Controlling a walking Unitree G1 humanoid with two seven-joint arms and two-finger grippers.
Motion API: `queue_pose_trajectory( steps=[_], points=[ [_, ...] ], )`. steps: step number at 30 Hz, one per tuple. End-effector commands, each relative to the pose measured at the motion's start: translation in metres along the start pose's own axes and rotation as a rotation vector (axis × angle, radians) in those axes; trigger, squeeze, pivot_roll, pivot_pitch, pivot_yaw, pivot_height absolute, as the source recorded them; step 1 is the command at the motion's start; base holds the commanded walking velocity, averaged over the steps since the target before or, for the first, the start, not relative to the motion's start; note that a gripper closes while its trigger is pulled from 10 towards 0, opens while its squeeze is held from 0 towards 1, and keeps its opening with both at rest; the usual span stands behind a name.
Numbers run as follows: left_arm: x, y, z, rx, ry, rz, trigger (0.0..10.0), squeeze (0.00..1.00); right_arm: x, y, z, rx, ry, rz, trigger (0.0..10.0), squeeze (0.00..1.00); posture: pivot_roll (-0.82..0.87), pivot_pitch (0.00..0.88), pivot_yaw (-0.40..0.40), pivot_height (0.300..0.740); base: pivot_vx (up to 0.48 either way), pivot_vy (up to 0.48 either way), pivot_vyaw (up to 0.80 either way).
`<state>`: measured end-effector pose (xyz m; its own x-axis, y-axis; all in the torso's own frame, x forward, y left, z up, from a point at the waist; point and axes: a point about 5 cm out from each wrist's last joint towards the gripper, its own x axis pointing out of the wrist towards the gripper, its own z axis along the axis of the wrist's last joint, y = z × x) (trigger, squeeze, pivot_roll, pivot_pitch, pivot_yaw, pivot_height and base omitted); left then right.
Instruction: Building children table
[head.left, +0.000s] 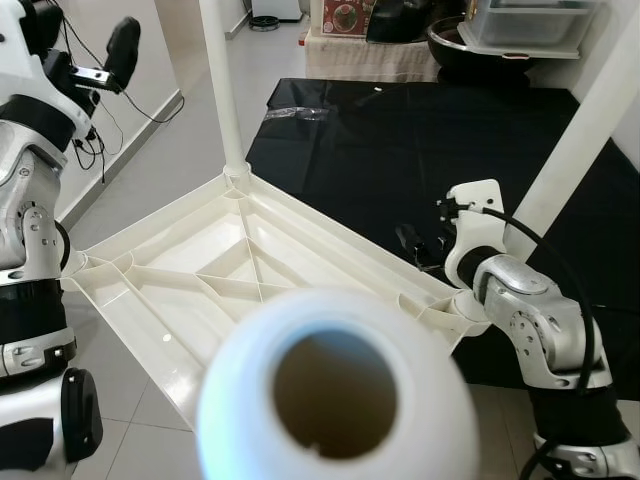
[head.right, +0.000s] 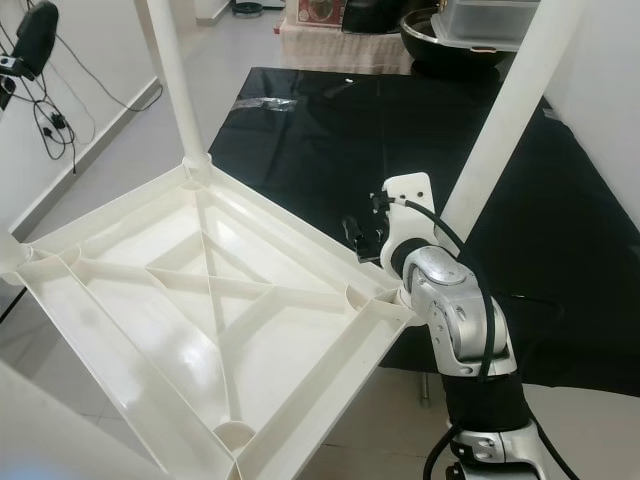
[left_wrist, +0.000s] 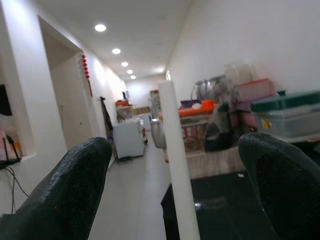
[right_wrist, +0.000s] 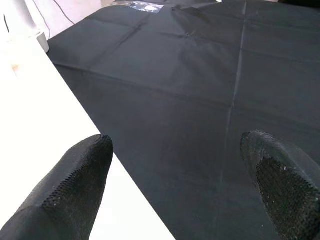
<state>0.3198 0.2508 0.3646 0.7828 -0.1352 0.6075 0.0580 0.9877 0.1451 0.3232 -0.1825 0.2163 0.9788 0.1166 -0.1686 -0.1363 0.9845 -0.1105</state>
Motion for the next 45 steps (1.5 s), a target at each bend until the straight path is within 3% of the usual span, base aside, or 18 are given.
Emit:
queue_pose_trajectory(
  steps=[1,8,14,26,31,38,45],
  points=[
    [-0.005,-0.010,-0.009,-0.019,0.034,-0.037,10.0,0.00,-0.001,-0.006,-0.004,0.004,0.020,-0.035,10.0,0.00,-0.02,0.078,-0.024,0.740,0.000,0.000,0.00],
    [-0.027,-0.035,-0.037,-0.093,0.138,-0.105,10.0,0.00,-0.001,-0.005,-0.003,0.002,0.019,-0.032,10.0,0.00,-0.02,0.085,-0.026,0.740,0.000,0.000,0.00],
    [-0.032,-0.041,-0.038,-0.116,0.157,-0.110,10.0,0.00,0.000,-0.006,-0.003,0.003,0.015,-0.043,10.0,0.00,-0.01,0.086,-0.027,0.740,0.000,0.000,0.00],
    [-0.034,-0.032,-0.027,-0.109,0.137,-0.111,10.0,0.00,0.001,-0.012,-0.002,0.014,0.008,-0.102,10.0,0.00,-0.01,0.088,-0.025,0.740,0.000,0.000,0.00],
    [-0.036,-0.023,-0.022,-0.102,0.126,-0.102,10.0,0.00,0.001,-0.016,-0.002,0.016,0.012,-0.142,10.0,0.00,-0.01,0.090,-0.026,0.740,0.261,0.000,-0.80],
    [-0.036,-0.021,-0.020,-0.095,0.129,-0.100,10.0,0.00,0.002,-0.019,-0.001,0.021,0.005,-0.175,10.0,0.00,-0.01,0.090,-0.025,0.740,0.287,0.000,-0.11],
    [-0.036,-0.018,-0.017,-0.089,0.121,-0.101,10.0,0.00,0.002,-0.027,-0.001,0.054,0.012,-0.236,10.0,0.00,-0.01,0.087,-0.028,0.740,0.288,0.000,-0.80]
  ],
)
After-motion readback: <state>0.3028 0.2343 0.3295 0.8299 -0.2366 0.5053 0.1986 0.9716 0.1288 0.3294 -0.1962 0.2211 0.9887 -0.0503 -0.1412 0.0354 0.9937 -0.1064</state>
